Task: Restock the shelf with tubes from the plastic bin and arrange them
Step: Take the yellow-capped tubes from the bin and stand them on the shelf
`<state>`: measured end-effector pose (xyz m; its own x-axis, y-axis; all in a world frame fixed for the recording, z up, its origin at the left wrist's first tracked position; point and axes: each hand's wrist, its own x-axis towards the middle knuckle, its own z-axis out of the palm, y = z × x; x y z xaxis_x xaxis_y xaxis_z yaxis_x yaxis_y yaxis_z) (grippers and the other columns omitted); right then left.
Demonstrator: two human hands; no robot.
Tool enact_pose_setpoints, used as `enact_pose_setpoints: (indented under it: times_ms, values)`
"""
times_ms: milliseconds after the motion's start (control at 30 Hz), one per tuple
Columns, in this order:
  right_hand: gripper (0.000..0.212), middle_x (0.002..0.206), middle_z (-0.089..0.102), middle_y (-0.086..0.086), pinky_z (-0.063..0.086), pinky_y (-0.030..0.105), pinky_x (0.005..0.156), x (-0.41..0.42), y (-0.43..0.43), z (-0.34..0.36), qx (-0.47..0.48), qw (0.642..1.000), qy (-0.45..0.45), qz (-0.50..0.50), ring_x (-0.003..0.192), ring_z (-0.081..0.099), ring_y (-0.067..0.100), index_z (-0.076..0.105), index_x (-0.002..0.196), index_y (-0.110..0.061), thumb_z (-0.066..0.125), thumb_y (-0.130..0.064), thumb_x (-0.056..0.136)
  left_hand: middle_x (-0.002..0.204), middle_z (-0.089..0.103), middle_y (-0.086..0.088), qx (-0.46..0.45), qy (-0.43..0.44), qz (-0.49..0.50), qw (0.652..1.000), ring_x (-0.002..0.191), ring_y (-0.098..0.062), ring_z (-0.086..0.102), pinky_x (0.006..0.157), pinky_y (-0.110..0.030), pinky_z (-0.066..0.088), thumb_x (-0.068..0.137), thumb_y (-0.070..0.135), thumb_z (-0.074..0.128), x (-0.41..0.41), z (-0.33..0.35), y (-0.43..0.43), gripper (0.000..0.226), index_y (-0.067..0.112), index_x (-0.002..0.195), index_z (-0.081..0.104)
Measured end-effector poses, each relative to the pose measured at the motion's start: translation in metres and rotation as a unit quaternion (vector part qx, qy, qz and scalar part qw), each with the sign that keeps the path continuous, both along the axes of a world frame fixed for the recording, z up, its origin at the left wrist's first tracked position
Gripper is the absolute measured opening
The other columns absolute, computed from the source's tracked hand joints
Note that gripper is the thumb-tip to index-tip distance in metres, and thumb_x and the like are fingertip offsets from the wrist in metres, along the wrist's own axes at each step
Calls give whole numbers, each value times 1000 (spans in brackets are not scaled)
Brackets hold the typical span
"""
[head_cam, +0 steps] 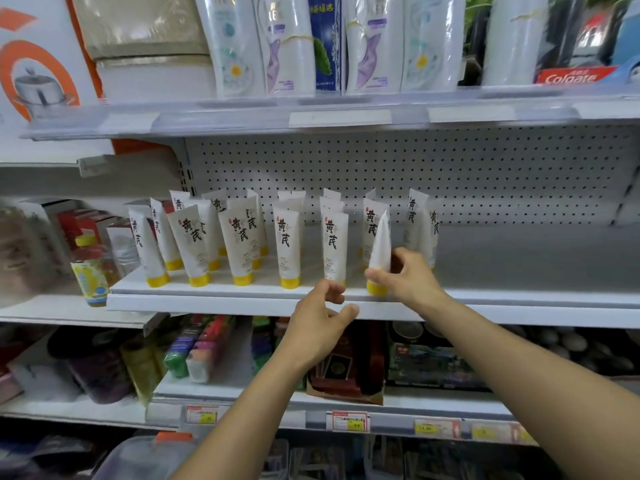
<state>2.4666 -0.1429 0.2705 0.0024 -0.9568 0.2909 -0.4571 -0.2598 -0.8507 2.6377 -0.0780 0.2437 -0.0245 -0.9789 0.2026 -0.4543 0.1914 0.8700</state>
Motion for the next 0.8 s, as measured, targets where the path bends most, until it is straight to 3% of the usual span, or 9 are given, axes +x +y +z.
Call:
enact_pose_setpoints:
  times_ms: [133,500,667,800]
  values:
    - [34,98,68,7,52,34,79,0,-15,-6,21,999,18,-17,91,65,23,59,108,-8,75,-20,81,103,62,15,1,-6,-4,1000,81,-9,65,80,-36,56,86,37,64,7,-1,-6,25,32,109,56]
    - [39,101,66,3,50,29,80,4,-26,-16,23,998,40,-51,94,63,20,56,112,-9,75,-22,80,96,63,13,-33,-18,-44,998,66,2,57,72,-29,54,88,32,63,9,10,-23,17,31,104,57]
    - [46,105,67,1,52,33,85,4,-25,-18,27,997,42,-57,98,64,20,53,113,-15,77,-26,76,93,64,14,-73,-37,-58,995,72,-4,60,75,-36,57,87,31,64,7,31,-29,16,30,102,59]
    - [65,120,53,-6,47,35,94,1,-9,-9,-13,992,88,-91,112,54,14,40,133,-20,71,-40,80,90,64,16,-115,-48,-74,989,74,-11,61,71,-35,56,88,27,63,11,54,-28,11,31,99,60]
